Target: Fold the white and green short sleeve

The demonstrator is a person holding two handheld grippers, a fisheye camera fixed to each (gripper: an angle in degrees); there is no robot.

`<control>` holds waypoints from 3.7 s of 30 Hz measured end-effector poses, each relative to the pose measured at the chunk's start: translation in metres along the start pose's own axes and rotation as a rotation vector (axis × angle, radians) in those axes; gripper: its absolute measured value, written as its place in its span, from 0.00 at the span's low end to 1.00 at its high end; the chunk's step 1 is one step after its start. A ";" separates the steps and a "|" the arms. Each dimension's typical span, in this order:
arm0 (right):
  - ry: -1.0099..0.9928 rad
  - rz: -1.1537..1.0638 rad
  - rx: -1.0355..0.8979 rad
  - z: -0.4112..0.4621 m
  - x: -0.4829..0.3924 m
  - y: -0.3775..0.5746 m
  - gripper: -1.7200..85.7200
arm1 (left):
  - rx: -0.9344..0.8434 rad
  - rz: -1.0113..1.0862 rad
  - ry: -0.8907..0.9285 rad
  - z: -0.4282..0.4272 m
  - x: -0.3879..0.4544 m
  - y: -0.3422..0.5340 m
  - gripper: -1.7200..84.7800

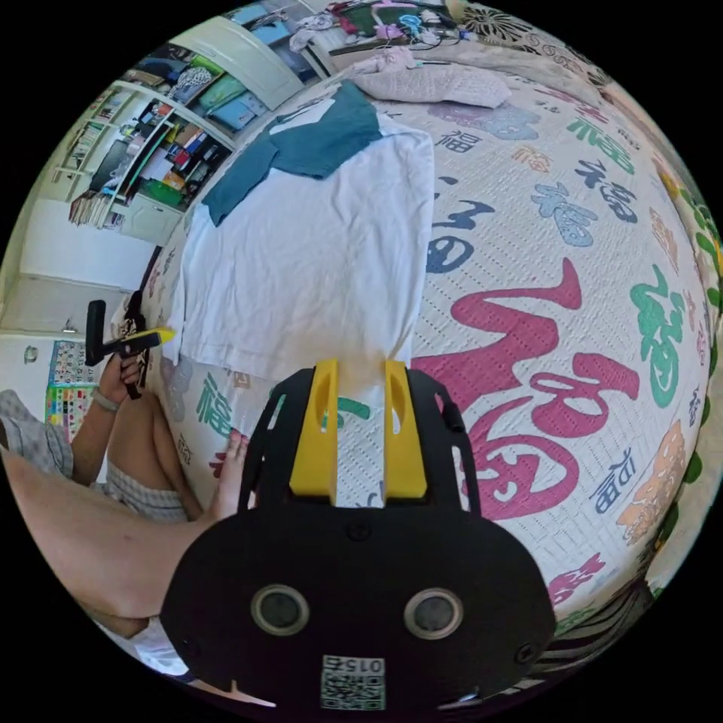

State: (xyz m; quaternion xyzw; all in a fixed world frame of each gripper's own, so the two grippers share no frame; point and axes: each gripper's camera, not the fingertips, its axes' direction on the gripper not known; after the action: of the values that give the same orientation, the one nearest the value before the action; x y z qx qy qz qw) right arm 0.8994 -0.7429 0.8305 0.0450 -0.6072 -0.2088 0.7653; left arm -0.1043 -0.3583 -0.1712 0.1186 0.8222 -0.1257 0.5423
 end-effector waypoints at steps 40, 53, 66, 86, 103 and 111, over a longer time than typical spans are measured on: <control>0.131 -0.524 -0.039 -0.011 -0.093 -0.190 0.04 | -0.062 0.520 -0.278 -0.069 0.063 -0.177 0.04; -0.104 0.356 0.303 -0.116 0.150 -0.189 0.04 | 0.385 -0.159 -0.132 -0.285 -0.225 -0.186 0.04; 0.000 0.004 0.204 -0.100 0.080 -0.290 0.15 | 0.221 0.111 -0.005 -0.253 -0.175 -0.274 0.15; 0.223 -0.155 0.155 -0.039 0.052 -0.294 0.10 | 0.093 0.122 -0.195 -0.186 -0.173 -0.331 0.10; -0.082 0.074 -0.090 0.017 0.073 -0.004 0.14 | -0.387 -0.194 -0.002 -0.165 -0.161 -0.020 0.14; -0.048 0.067 -0.107 0.050 0.080 0.043 0.14 | -0.479 -0.082 -0.113 -0.136 -0.151 -0.024 0.04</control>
State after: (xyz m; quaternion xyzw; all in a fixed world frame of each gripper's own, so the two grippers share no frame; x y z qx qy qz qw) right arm 0.8776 -0.7245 0.9304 -0.0212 -0.6147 -0.2162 0.7583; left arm -0.1714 -0.3445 0.0212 -0.0542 0.8012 0.0445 0.5943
